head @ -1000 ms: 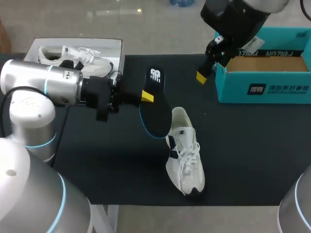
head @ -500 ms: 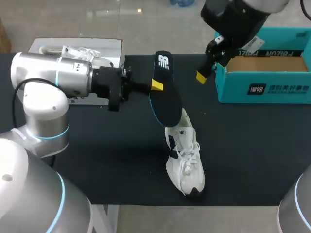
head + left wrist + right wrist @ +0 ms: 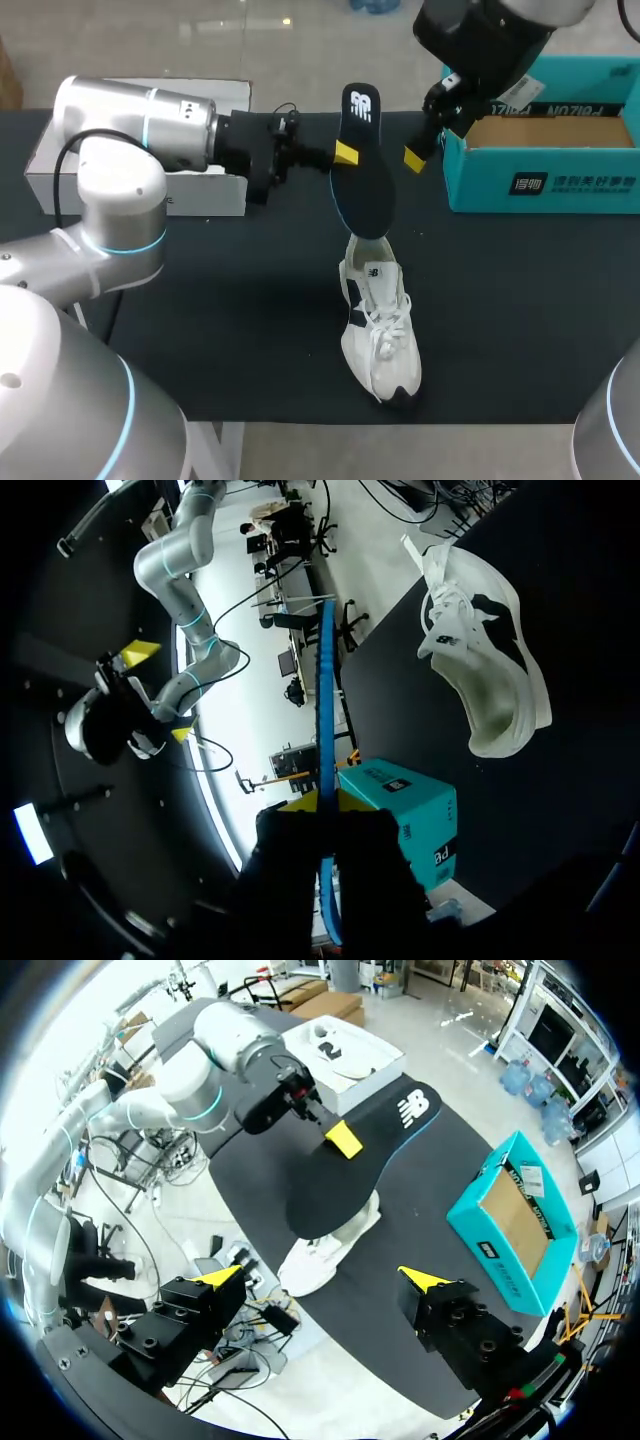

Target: Take the shoe out of the shoebox, open the shoe tongue, remove and reinsert the insole, then place the shoe into the shoebox

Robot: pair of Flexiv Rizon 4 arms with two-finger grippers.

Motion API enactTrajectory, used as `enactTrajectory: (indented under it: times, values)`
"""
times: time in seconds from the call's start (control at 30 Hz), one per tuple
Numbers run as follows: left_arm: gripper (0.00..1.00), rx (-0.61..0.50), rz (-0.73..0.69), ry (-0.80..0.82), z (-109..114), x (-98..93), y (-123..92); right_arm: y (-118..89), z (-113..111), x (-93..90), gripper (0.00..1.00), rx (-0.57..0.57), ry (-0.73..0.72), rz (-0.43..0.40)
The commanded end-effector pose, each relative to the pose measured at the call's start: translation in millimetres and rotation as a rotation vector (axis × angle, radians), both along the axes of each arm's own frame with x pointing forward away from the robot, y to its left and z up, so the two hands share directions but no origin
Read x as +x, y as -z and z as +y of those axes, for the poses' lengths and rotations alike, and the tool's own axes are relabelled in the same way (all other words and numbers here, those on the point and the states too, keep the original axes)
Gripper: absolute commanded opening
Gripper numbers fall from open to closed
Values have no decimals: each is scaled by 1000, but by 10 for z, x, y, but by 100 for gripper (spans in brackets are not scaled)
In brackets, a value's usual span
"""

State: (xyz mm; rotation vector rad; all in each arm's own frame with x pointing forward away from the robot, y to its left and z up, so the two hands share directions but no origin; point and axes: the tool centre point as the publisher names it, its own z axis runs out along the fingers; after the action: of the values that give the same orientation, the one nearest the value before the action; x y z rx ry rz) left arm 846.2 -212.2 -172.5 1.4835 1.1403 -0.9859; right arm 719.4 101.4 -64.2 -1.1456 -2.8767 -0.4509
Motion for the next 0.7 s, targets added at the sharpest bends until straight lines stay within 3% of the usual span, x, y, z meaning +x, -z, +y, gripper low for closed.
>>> enactTrajectory:
  times: [0.03, 0.47, 0.7]
  values:
    - [0, 1, -2, 1, -5, 3, 1, 12, 7, 8, 100, -1, 1, 1]
    - [0, 1, -2, 1, -5, 3, 1, 12, 7, 8, 100, -1, 1, 1]
    - [0, 1, -2, 1, -5, 3, 1, 201, -350, -76, 100, 274, -48, -23]
